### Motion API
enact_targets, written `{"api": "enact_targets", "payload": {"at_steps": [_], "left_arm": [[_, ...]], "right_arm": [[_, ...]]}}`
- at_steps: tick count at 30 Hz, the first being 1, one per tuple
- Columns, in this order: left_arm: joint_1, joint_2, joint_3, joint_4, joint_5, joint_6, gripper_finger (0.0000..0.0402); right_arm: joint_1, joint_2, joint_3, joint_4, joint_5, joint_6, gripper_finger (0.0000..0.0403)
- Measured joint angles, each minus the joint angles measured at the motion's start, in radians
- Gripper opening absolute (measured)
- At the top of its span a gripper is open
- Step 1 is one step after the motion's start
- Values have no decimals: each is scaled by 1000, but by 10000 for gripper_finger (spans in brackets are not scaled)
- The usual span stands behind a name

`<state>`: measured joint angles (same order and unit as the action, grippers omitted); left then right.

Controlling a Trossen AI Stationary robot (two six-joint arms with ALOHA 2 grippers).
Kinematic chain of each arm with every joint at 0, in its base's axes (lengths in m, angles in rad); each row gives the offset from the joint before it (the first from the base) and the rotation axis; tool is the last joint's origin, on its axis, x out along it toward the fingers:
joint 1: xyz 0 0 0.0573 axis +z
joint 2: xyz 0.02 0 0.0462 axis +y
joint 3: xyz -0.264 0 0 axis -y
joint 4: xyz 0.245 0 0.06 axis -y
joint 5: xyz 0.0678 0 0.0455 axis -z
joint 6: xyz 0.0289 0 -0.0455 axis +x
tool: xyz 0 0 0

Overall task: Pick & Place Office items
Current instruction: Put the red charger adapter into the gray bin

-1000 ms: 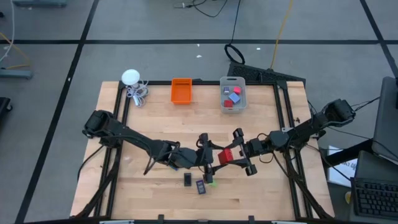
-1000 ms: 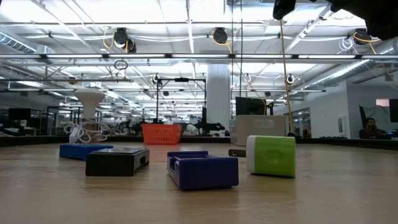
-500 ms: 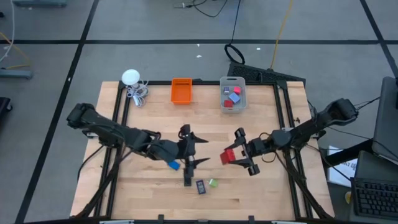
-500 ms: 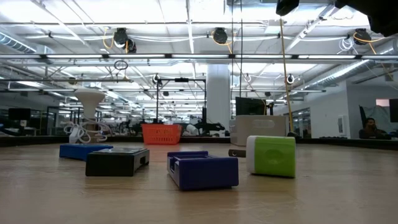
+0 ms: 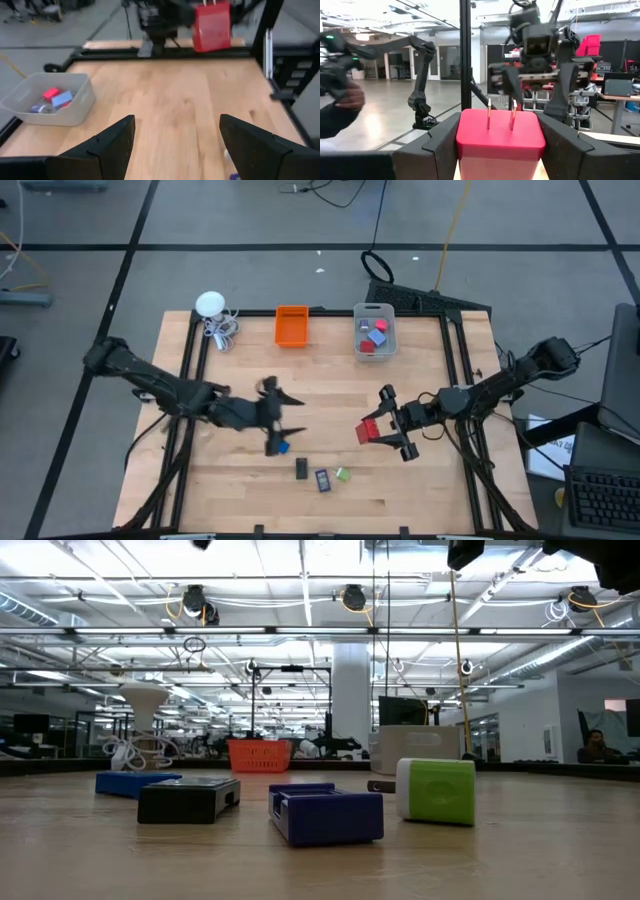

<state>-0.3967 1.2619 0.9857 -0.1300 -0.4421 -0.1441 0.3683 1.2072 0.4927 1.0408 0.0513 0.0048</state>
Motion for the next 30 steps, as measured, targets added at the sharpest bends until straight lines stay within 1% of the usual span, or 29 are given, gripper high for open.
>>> {"api": "enact_targets", "payload": {"at_steps": [2,7,10,13,19,23,27,30], "left_arm": [[1,-93,-107,41,-17,-10,292],[1,-312,-358,236,-30,-17,292],[0,-419,-469,267,-29,-26,292],[-6,-514,-546,281,-30,-27,292],[-12,-664,-649,303,-21,3,292],[-12,-736,-688,291,-21,19,292],[-12,-784,-715,291,-33,24,292],[-11,-786,-717,289,-62,10,292]], "right_arm": [[0,0,0,-1,0,0,214],[-5,0,0,-23,16,-13,213],[-11,0,0,-70,92,1,213],[-33,-2,0,-117,159,18,213],[-120,-3,0,-147,245,40,213],[-212,-3,0,-177,317,41,213],[-346,-3,0,-236,318,85,213],[-464,-3,0,-299,316,120,213]]}}
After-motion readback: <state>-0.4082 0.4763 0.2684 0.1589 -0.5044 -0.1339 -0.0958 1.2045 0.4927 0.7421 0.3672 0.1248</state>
